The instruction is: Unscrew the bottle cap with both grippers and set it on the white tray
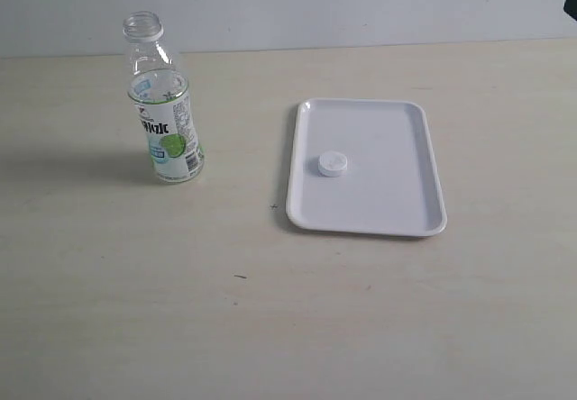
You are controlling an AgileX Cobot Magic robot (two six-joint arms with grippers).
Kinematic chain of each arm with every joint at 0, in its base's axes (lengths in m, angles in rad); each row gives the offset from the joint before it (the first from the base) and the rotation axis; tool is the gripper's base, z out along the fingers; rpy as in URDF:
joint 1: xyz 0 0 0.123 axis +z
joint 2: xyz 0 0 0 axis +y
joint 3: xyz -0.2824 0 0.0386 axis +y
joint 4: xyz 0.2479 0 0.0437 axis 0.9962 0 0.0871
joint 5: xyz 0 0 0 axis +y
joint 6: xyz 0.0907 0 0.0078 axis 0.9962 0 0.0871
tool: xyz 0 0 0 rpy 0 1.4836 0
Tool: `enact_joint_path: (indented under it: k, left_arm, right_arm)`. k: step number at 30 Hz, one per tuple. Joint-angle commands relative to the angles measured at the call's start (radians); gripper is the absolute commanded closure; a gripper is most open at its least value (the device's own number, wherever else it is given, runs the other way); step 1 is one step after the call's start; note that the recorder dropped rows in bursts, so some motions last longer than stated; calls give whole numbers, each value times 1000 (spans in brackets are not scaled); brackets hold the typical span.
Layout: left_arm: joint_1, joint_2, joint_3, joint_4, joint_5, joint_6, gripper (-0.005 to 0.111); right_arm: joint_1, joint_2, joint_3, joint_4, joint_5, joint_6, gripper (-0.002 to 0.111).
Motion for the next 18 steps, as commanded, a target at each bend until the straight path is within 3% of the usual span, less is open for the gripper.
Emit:
enact_joint_path:
  k: [1,9,18]
  left_arm:
    - [2,-17,87,-28,-13,14,107]
    - [38,-17,112,-80,5,-11,107]
    - [36,-17,138,-78,-36,-42,107]
  right_arm:
    - [-4,-6,5,0,-9,1,108]
    - [-4,-6,5,0,-9,1,108]
    - [-4,-6,5,0,-9,1,108]
